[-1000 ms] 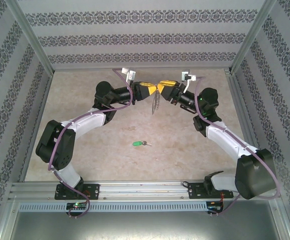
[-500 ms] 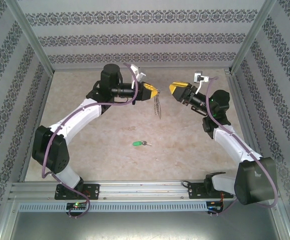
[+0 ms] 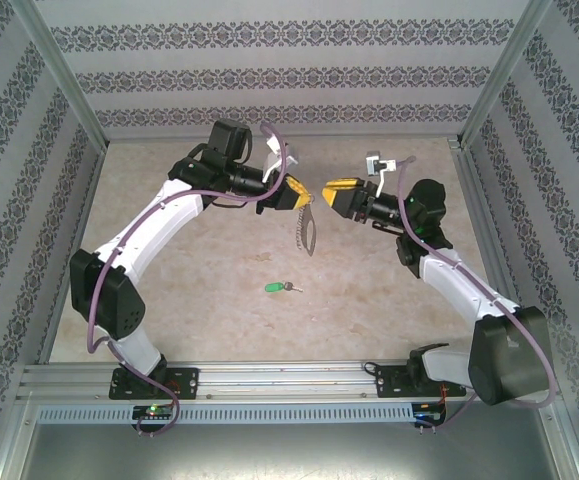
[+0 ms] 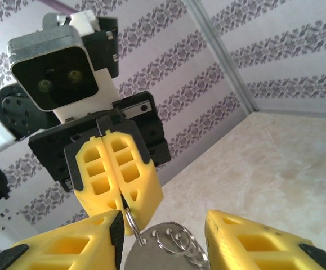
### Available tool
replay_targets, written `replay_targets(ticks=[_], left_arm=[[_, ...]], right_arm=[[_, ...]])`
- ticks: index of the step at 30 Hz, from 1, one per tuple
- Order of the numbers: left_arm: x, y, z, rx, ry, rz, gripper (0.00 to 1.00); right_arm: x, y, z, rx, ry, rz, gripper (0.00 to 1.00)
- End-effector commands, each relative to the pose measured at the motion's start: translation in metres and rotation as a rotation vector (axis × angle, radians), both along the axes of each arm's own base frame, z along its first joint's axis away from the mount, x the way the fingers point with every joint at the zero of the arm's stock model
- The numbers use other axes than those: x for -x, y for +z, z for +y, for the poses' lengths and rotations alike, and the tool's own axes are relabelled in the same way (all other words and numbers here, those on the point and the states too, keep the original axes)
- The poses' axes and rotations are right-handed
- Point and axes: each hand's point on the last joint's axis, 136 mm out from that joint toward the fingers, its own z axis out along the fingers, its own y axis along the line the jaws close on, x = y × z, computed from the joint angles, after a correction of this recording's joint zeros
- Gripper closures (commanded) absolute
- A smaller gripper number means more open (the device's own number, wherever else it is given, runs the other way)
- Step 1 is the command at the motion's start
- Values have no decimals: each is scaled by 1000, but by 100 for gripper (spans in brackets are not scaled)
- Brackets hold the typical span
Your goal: Put the keys on the keyring
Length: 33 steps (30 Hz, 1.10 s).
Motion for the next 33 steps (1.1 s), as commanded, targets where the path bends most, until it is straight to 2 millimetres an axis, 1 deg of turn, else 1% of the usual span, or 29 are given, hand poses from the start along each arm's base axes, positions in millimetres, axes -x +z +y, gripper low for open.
replay_targets(ticks=[1, 12, 21, 23, 29, 32, 33], left_arm=[[15, 4, -4, 11, -68, -3, 100], [17, 6, -4, 23, -79, 2, 100], [15, 8, -5, 29, -75, -2, 100], [14, 8, -5, 30, -73, -2, 100], [14, 9, -6, 35, -72, 0, 100], [13, 9, -6, 37, -70, 1, 100], [13, 10, -7, 39, -71, 2, 100]], right_arm=[[12, -5, 10, 20, 67, -34, 57], [20, -10, 23, 30, 121, -29, 59], [25, -10, 26, 32, 138, -36, 64], [26, -12, 26, 33, 140, -35, 67], [28, -13, 27, 35, 148, -34, 87], [29, -12, 28, 36, 157, -37, 91], [29, -12, 28, 36, 162, -38, 96]])
